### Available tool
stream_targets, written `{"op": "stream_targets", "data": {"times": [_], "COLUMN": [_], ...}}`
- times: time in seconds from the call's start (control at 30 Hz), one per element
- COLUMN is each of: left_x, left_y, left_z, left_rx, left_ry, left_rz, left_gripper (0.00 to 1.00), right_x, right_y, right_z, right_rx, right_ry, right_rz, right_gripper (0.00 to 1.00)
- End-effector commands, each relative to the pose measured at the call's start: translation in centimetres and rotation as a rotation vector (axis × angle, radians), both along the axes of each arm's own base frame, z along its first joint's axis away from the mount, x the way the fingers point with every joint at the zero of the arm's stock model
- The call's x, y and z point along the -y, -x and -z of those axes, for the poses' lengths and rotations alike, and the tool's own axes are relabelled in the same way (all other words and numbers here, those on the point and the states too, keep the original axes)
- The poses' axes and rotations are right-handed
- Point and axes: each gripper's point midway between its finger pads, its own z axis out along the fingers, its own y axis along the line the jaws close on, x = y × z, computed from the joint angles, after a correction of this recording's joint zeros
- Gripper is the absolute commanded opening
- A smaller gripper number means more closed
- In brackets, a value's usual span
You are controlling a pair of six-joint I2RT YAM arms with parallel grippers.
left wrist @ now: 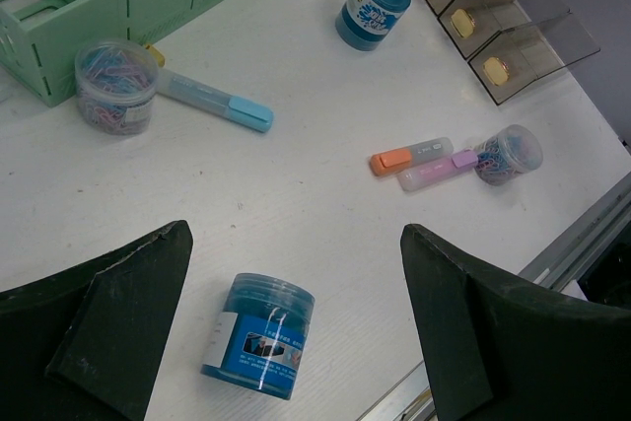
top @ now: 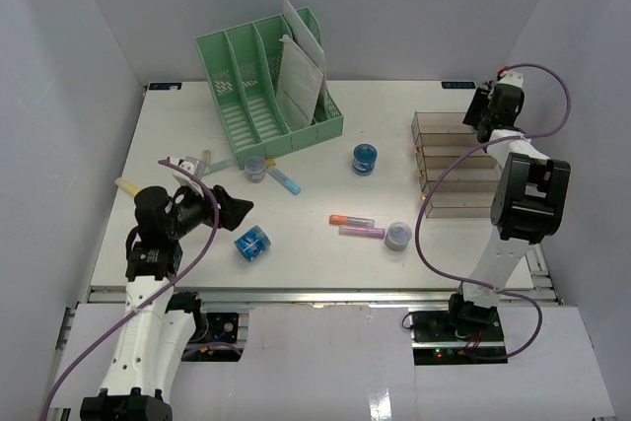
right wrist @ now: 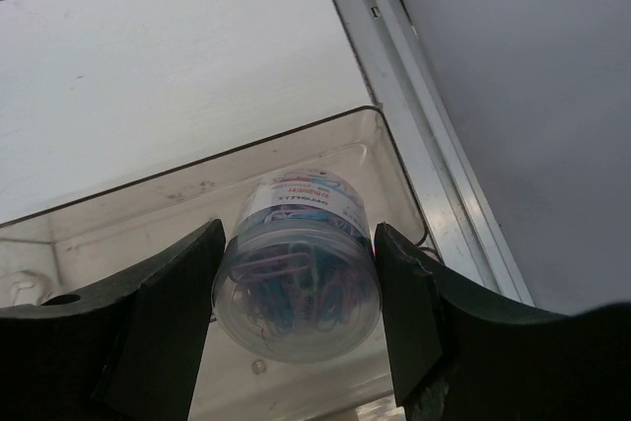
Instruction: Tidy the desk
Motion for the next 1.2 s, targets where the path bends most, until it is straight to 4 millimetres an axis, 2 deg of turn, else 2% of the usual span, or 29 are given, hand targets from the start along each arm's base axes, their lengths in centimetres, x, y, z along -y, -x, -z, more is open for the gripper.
{"op": "stream_targets", "data": {"times": [0.0,0.23,0.47,0.53,0.6,0.77,0.9,0.93,0.97,1.07,1.13,1.17], "left_x": [0.1,0.1,0.0,0.0,0.0,0.1,0.1,0.1,0.1,0.2,0.3,0.3], "left_y": [-0.1,-0.1,-0.2,-0.2,-0.2,-0.1,0.1,0.1,0.1,0.3,0.3,0.4], "left_z": [-0.1,0.1,0.2,0.1,0.1,-0.1,-0.4,-0.4,-0.5,-0.7,-0.8,-0.8], "left_rx": [0.008,0.001,-0.004,-0.001,0.0,0.01,0.021,0.024,0.028,0.037,0.041,0.043], "left_ry": [-0.007,-0.009,-0.01,-0.01,-0.01,-0.01,-0.009,-0.009,-0.01,-0.009,-0.007,-0.006], "left_rz": [0.007,0.006,0.002,0.002,0.004,0.007,0.013,0.013,0.013,0.019,0.022,0.026], "left_gripper": [0.98,0.98,0.98,0.98,0.98,0.98,0.98,0.98,0.98,0.98,0.98,0.98], "right_x": [1.9,2.0,2.1,2.4,2.2,1.1,-1.0,-1.5,-3.1,-8.3,-12.9,-14.6], "right_y": [-2.2,-3.0,-2.7,-2.6,-2.4,-1.5,0.0,0.5,1.0,4.8,8.1,10.0], "right_z": [-3.4,-2.5,-1.0,-1.0,-1.1,-2.3,-3.0,-4.1,-4.3,-3.4,-4.3,-3.9], "right_rx": [0.123,0.124,0.097,0.097,0.096,0.112,0.105,0.117,0.116,0.065,0.093,0.083], "right_ry": [0.013,0.009,0.001,-0.001,-0.001,-0.014,-0.055,-0.052,-0.068,-0.078,-0.116,-0.119], "right_rz": [0.042,0.024,0.009,0.009,0.001,-0.058,-0.156,-0.185,-0.273,-0.603,-0.891,-1.012], "right_gripper": [0.09,0.16,0.37,0.52,0.73,0.96,0.97,0.96,0.95,0.96,0.98,0.99]}}
